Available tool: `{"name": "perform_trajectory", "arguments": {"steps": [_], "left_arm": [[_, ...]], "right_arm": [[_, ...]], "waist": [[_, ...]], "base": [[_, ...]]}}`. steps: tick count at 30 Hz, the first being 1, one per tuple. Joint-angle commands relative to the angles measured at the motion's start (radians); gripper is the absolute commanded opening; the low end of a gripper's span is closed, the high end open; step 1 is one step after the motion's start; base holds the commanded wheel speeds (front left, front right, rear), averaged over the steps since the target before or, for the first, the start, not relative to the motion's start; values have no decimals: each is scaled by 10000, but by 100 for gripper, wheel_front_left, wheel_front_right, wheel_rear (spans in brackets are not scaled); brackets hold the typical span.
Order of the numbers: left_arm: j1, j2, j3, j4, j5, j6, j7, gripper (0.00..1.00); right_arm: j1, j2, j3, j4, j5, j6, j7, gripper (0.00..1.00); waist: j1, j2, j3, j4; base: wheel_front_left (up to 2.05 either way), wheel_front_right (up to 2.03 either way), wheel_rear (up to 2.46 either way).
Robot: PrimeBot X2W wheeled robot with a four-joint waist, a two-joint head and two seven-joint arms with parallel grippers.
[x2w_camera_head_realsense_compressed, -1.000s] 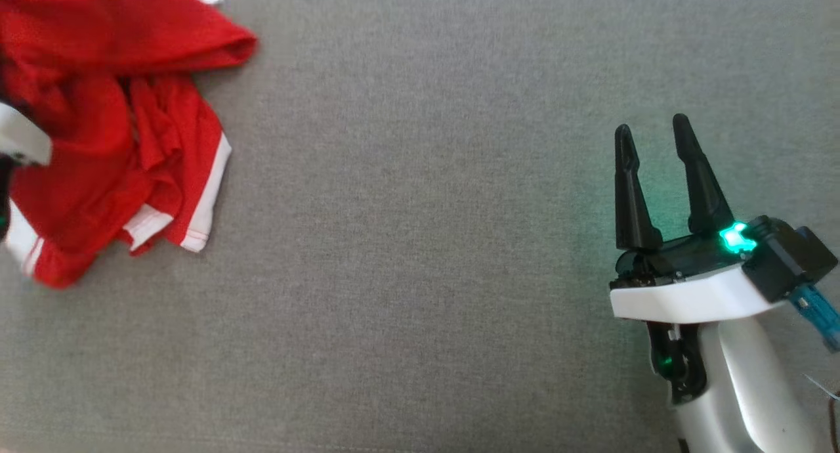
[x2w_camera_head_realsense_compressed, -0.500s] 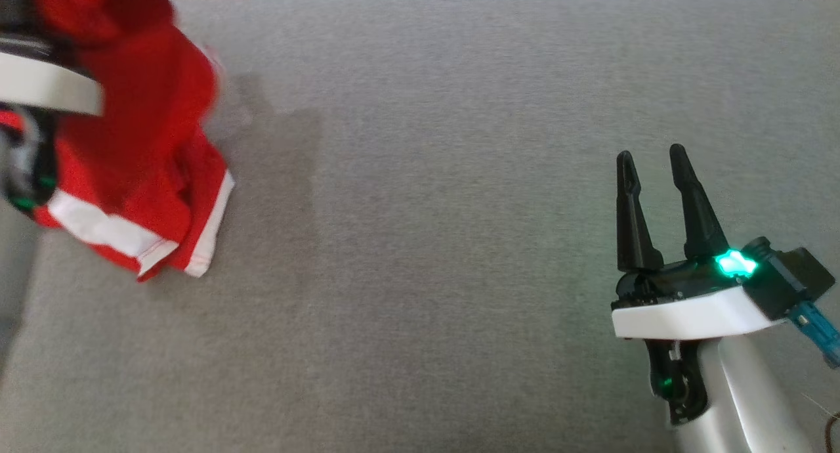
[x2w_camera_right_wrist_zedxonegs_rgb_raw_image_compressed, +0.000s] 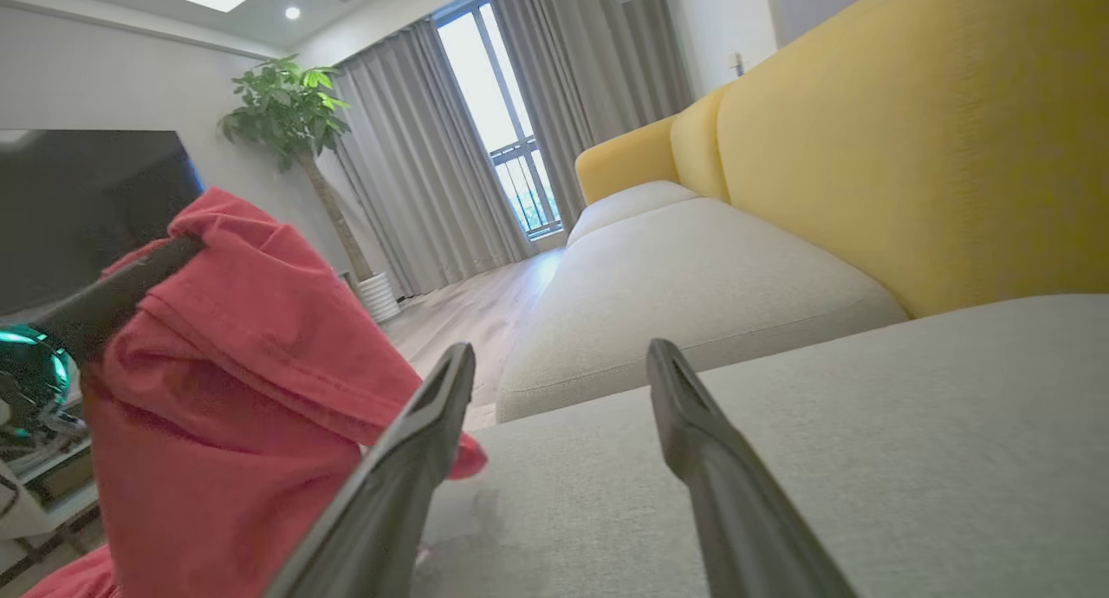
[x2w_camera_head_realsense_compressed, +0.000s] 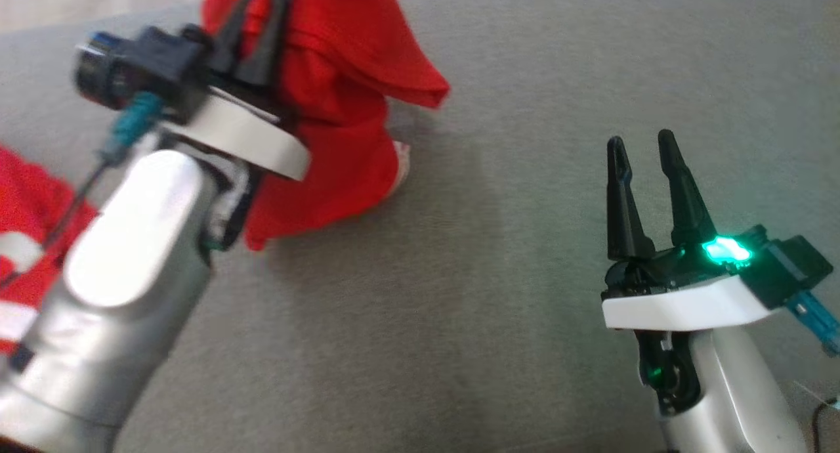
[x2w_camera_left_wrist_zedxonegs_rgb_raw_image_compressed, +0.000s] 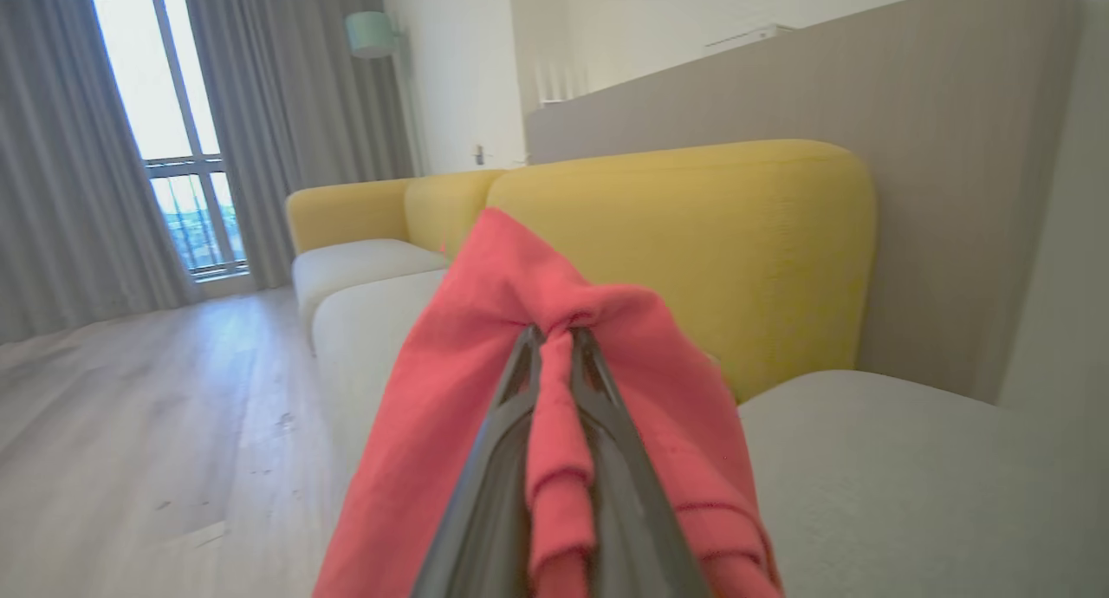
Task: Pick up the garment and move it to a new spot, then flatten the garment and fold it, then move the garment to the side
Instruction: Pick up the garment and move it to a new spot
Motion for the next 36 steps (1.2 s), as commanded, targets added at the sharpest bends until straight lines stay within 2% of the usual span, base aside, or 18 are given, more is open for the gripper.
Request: {"name": "perform_trajectory", "arguments": {"steps": [1,3,4,5,6,10,14,17,23,28,32,36], "left_arm": [[-566,115,262,-182,118,43,74,0],[-698,-306,-28,76,180,17,116,0],[-790,-502,-189,254,247,-16,114,13],[-878,-681,-369,447,339,-79,77,82],[-946,-903,-524,643,356,-167,33,100],[-1125,-1527,-884,1284,392,-379,-250,100],[-1054,-1571,-789,1656,314,-423,-754,100],[-712,-1306,-680,1782,162,-599,-1164,100],[636,-592,32,1602,-150,-250,-1825,100],[2240,-245,462,891,-270,-251,-1986,100],[3600,-383,982,171,-100,-159,-1998,100],[4602,-653,1396,-191,177,-90,-2000,100]], "right_arm": [[-358,-18,289,-399,105,-7,-92,100],[-407,-18,334,-429,219,-7,-92,100],[-431,-18,348,-446,276,-7,-92,100],[-451,-18,384,-452,335,-7,-92,100],[-458,-18,395,-459,385,-7,-92,100],[-427,-18,372,-508,585,-7,-92,100],[-303,-18,239,-527,571,-7,-92,100],[-164,-18,49,-496,423,-7,-92,100],[207,-18,-454,-412,-83,-7,-92,100],[535,-18,-896,-415,-429,-7,-92,100],[840,-18,-982,-319,-707,-7,-92,100],[988,-18,-929,-242,-830,-7,-92,100]], "waist": [[0,0,187,-759],[0,0,282,-1129],[0,0,331,-1292],[0,0,363,-1468],[0,0,390,-1599],[0,0,450,-1946],[0,0,400,-1851],[0,0,223,-1508],[0,0,-278,-464],[0,0,-639,470],[0,0,-924,936],[0,0,-1096,1031]], "base": [[0,0,0],[0,0,0],[0,0,0],[0,0,0],[0,0,0],[0,0,0],[0,0,0],[0,0,0],[0,0,0],[0,0,0],[0,0,0],[0,0,0]]}}
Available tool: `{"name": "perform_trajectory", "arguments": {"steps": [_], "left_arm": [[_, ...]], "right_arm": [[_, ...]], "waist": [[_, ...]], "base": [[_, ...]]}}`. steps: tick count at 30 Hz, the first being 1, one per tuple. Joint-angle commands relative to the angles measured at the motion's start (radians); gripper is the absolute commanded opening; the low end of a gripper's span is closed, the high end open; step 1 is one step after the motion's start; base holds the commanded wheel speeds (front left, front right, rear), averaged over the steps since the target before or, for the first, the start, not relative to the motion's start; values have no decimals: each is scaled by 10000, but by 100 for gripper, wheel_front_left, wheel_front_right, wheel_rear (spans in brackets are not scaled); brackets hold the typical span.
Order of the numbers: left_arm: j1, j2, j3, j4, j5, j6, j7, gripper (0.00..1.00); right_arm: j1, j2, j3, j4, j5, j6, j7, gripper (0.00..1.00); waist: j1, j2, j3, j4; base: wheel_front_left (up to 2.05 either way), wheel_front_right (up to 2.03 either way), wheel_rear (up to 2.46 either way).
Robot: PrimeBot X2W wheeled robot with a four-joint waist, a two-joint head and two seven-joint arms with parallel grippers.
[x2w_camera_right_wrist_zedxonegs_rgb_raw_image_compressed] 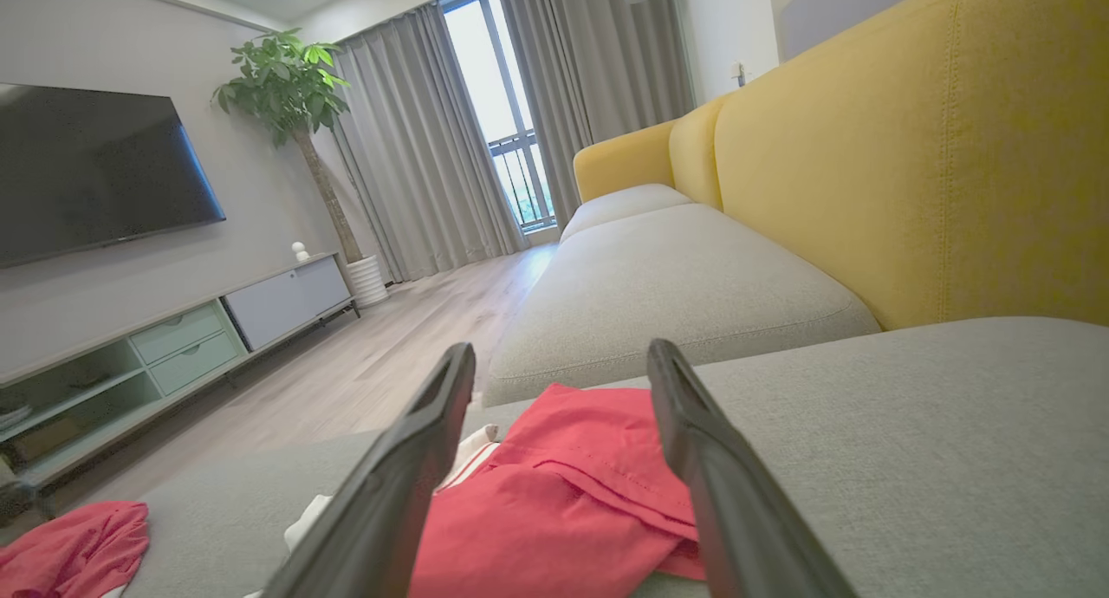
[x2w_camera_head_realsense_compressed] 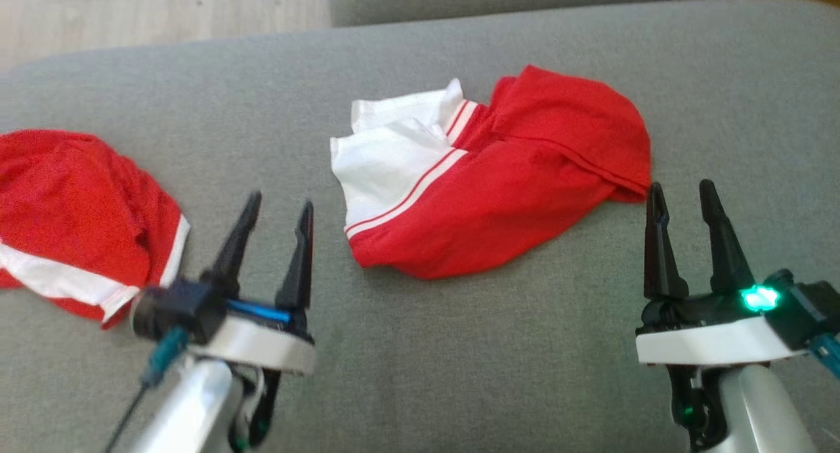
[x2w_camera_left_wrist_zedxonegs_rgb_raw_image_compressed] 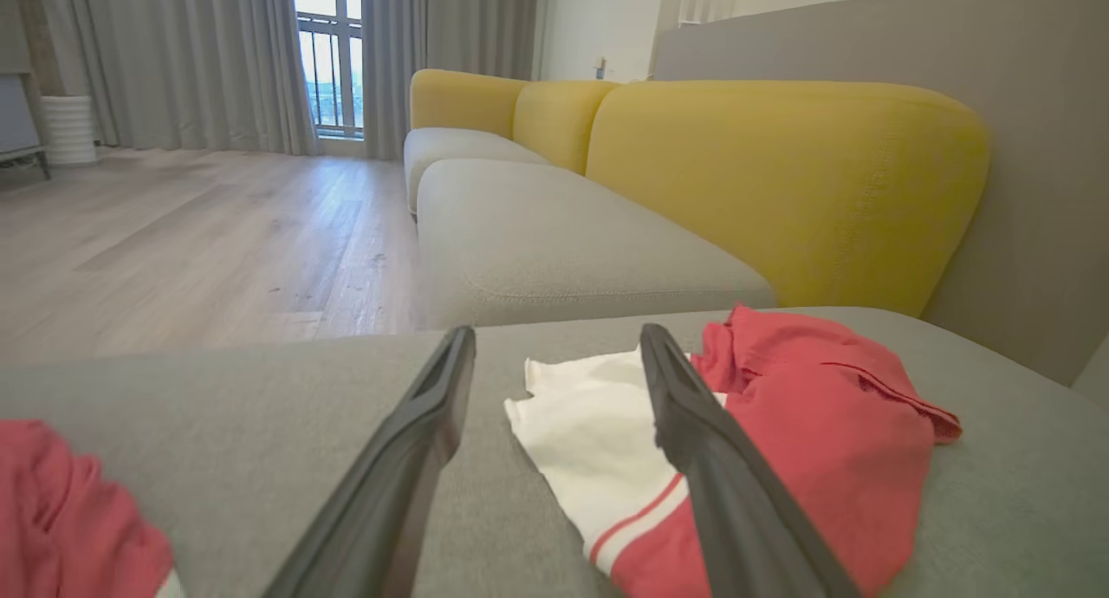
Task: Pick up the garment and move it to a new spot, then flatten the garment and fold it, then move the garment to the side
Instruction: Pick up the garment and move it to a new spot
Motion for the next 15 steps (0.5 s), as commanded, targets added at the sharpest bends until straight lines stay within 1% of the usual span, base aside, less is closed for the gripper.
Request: {"name": "perform_trajectory", "arguments": {"steps": [1,4,6,7,8,10,15], "left_arm": [[-262,65,452,-364,81,90,-90,100],[429,-437,983,-596,300,82,-91,100],[786,-826,1337,-689,700,-86,-92,100],[786,-826,1337,-689,700,-86,-92,100],[885,-1033,1526,-671,926,-239,-92,100],[917,-1179,1687,-626,1118,-419,-92,100],[942,-1397,2106,-490,1465,-767,-92,100]], "right_arm": [[-67,-31,220,-300,-44,-7,-90,100],[-3,-31,255,-253,-66,-7,-90,100],[33,-31,271,-226,-64,-7,-90,100],[33,-31,271,-226,-64,-7,-90,100],[37,-31,291,-210,-75,-7,-90,100],[20,-31,307,-192,-86,-7,-90,100],[-69,-31,349,-206,-76,-7,-90,100]], "waist": [[2,-1,-174,126],[2,-1,-248,117],[2,-1,-307,124],[2,-1,-307,124],[2,-1,-328,136],[2,-1,-329,142],[2,-1,-234,70]], "base": [[0,0,0],[0,0,0],[0,0,0],[0,0,0],[0,0,0],[0,0,0],[0,0,0]]}}
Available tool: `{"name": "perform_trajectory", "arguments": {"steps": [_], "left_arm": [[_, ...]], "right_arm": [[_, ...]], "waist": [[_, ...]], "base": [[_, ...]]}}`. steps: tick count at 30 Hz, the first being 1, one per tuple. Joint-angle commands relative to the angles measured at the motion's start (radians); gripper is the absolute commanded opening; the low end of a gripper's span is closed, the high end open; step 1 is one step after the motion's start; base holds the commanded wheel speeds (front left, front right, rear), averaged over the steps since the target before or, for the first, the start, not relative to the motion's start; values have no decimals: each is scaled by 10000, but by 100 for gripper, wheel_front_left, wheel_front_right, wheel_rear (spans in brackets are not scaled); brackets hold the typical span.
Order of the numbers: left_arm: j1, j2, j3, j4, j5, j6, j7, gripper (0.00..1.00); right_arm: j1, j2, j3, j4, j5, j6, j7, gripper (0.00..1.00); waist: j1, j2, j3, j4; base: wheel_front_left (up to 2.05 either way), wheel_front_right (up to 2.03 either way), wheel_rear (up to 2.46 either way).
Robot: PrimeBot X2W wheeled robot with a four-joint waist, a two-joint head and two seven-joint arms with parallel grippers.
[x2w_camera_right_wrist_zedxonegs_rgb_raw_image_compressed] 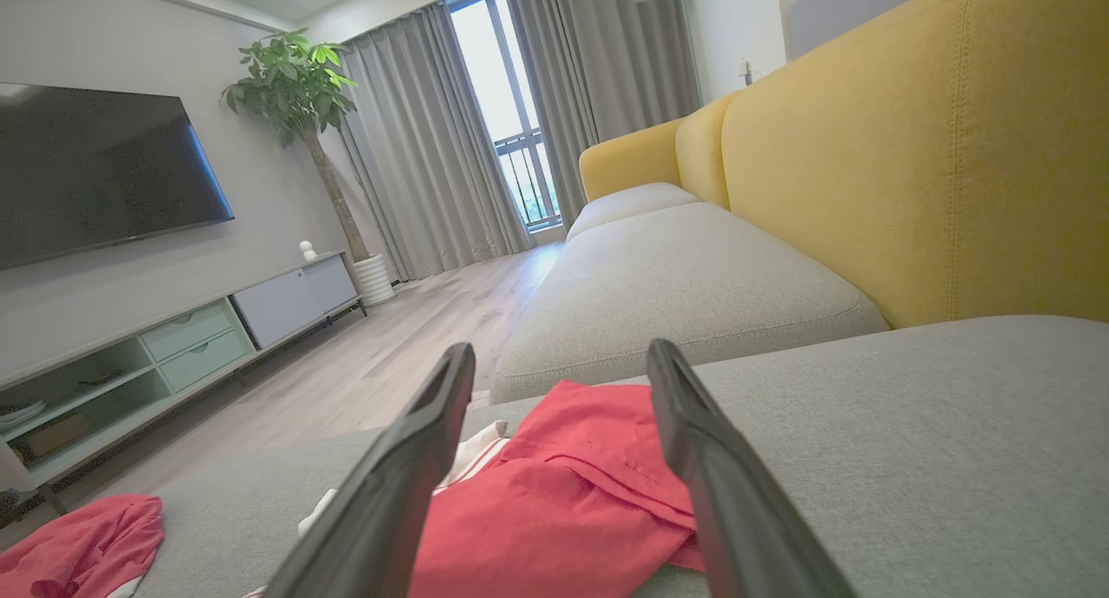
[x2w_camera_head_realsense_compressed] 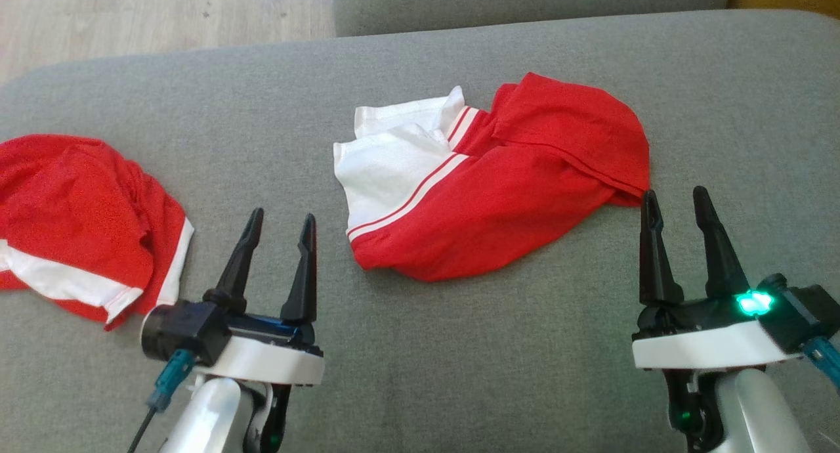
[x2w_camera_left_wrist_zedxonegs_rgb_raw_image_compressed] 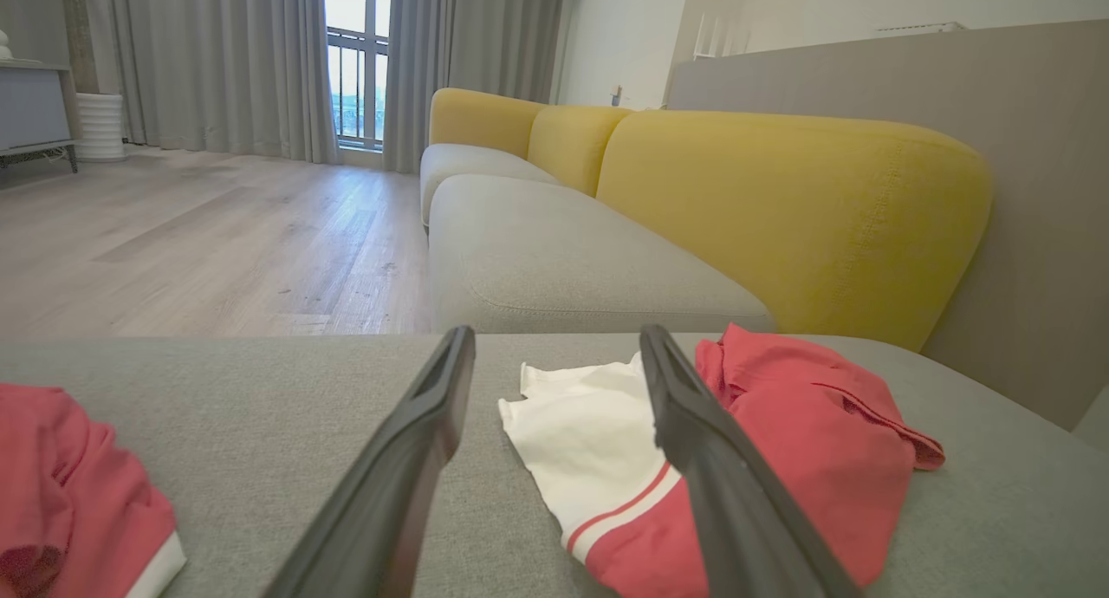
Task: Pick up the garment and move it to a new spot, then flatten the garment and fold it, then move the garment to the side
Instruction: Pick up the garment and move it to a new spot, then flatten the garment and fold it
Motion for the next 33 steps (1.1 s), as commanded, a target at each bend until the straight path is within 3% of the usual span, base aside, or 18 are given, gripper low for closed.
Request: {"name": "perform_trajectory", "arguments": {"steps": [1,9,13,23,33], "left_arm": [[-249,-6,479,-225,135,-88,-92,100],[-550,-494,549,11,547,-559,-93,100],[-787,-694,516,186,641,-726,-93,100],[-1055,-988,484,492,680,-962,-93,100],[-1188,-1057,445,539,621,-1051,-93,100]], "right_arm": [[-215,-31,254,-298,-71,-7,-90,100],[-788,-31,18,219,-918,-7,-90,100],[-1784,-31,-238,1217,-1927,-7,80,100],[-4579,-32,-430,4181,-3930,-7,1705,100],[-6087,-33,-1299,6455,-5202,-7,2230,100]], "waist": [[0,-1,73,-36],[0,-1,651,325],[0,-1,1069,802],[0,-1,1749,1908],[0,-1,2133,2263]], "base": [[0,0,0],[0,0,0],[0,0,0],[0,0,0],[0,0,0]]}}
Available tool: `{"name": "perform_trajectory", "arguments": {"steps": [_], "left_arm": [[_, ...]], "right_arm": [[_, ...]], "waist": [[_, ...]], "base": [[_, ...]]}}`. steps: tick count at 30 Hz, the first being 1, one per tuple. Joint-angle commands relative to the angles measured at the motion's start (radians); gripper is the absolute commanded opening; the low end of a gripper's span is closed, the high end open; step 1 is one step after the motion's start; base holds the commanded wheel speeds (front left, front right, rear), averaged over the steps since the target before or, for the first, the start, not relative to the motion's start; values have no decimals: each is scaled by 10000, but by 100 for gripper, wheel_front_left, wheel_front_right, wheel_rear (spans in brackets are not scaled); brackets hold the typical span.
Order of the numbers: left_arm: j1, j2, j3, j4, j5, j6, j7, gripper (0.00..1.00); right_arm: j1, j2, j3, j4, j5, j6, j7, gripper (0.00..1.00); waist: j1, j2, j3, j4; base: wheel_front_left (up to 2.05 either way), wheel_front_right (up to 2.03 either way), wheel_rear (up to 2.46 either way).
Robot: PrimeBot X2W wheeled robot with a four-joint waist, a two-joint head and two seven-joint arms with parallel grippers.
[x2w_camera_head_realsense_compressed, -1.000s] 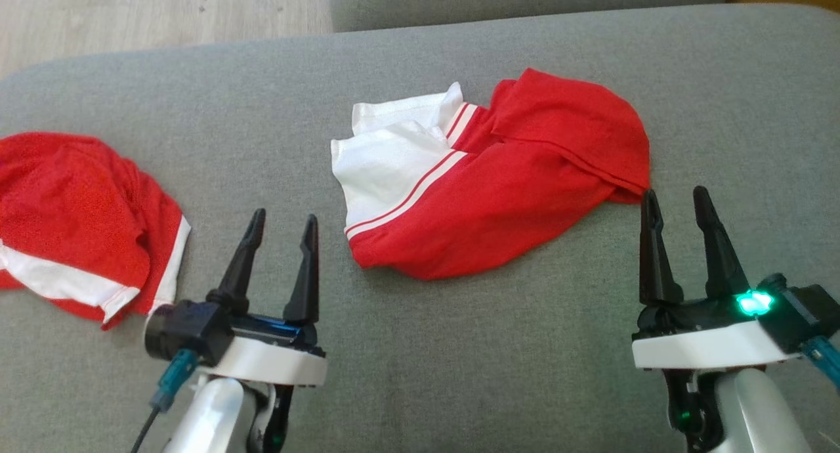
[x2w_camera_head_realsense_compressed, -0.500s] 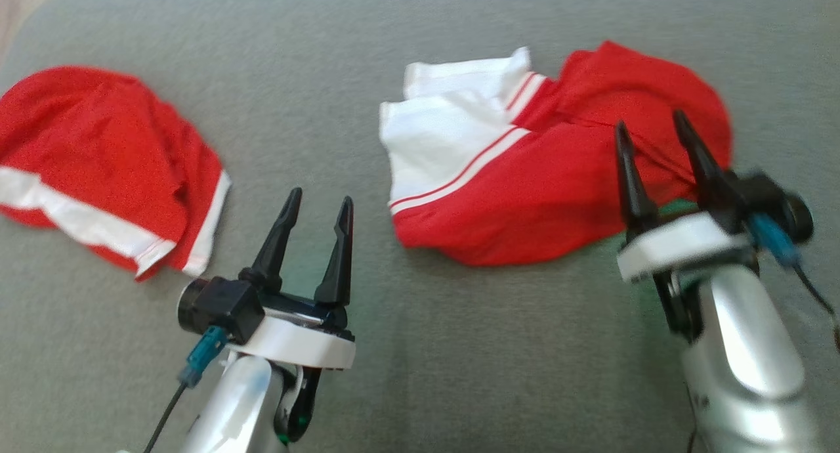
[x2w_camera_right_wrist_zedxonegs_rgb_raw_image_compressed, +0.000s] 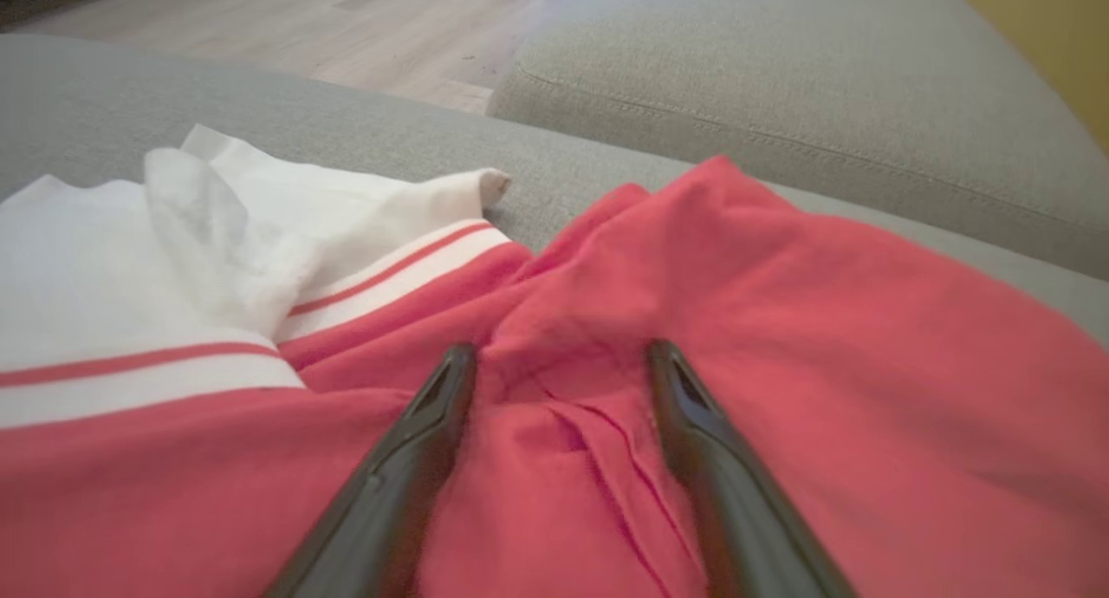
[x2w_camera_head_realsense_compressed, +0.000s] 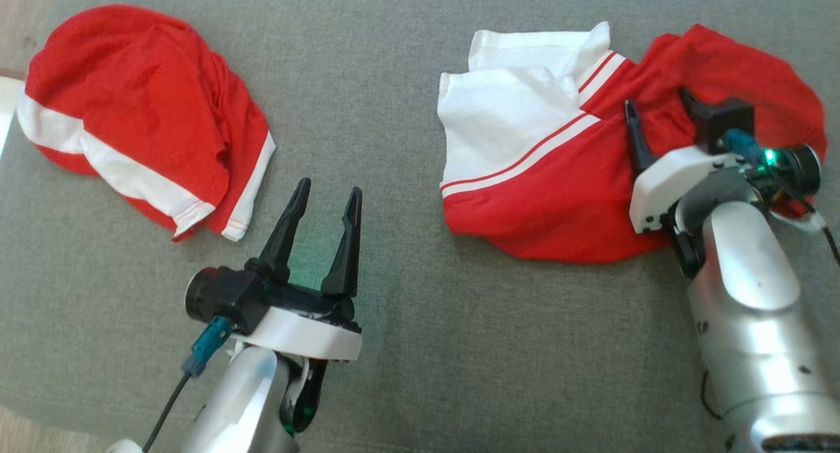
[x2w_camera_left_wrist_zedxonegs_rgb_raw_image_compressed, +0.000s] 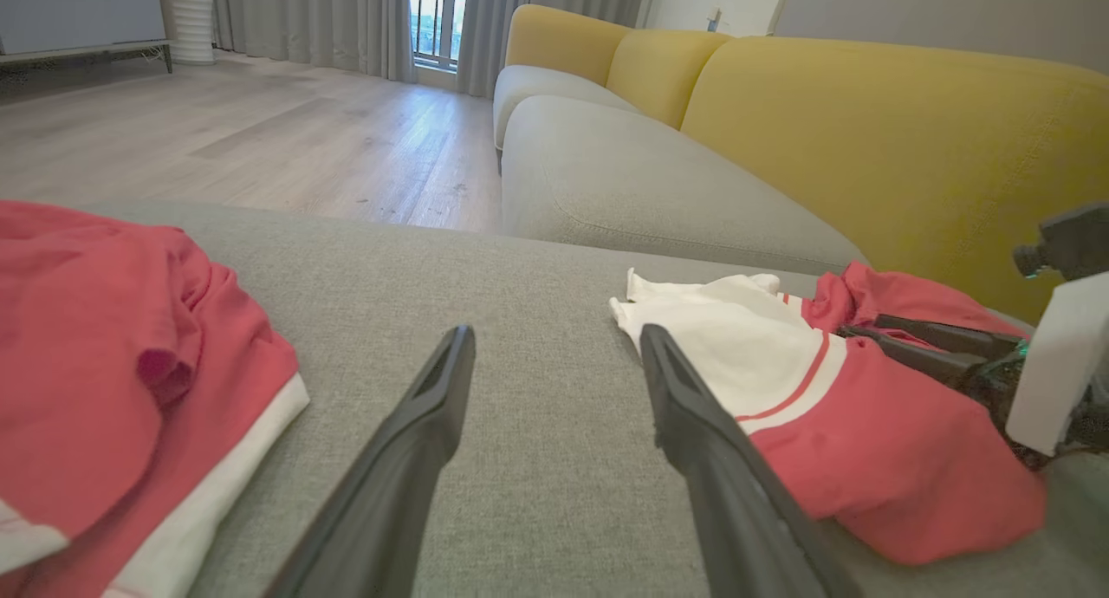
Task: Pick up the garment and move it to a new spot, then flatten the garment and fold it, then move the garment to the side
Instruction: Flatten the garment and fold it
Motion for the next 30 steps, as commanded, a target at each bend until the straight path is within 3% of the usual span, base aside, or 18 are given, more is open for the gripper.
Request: {"name": "perform_trajectory", "arguments": {"steps": [1,5,6,7,8,20,30], "left_arm": [[-293,25,294,-256,-12,-41,-93,100],[-353,21,186,-252,-137,-34,-93,100],[-385,21,171,-231,-151,-28,-93,100],[-419,21,172,-210,-158,-23,-93,100],[-450,21,181,-196,-156,-16,-93,100],[-153,19,564,-136,-17,18,-93,100],[636,19,992,-188,-22,160,-93,100]], "right_arm": [[-279,45,172,-133,-56,-7,41,100],[-661,46,36,678,-107,-7,63,100],[-733,46,-21,845,-66,-7,21,78],[-797,46,-71,978,-35,-7,-66,18],[-851,46,-108,1072,-10,-7,-220,0],[-1051,46,-176,1108,1014,-7,-2101,0],[1515,25,599,-1081,2613,-7,-1800,0]], "waist": [[-1,0,44,19],[-1,0,111,26],[-1,0,109,21],[-1,0,99,9],[-1,0,88,-7],[-1,0,-853,-759],[-1,0,-2260,-1635]], "base": [[0,0,0],[0,0,0],[0,0,0],[0,0,0],[0,0,0],[0,0,0],[0,0,0]]}}
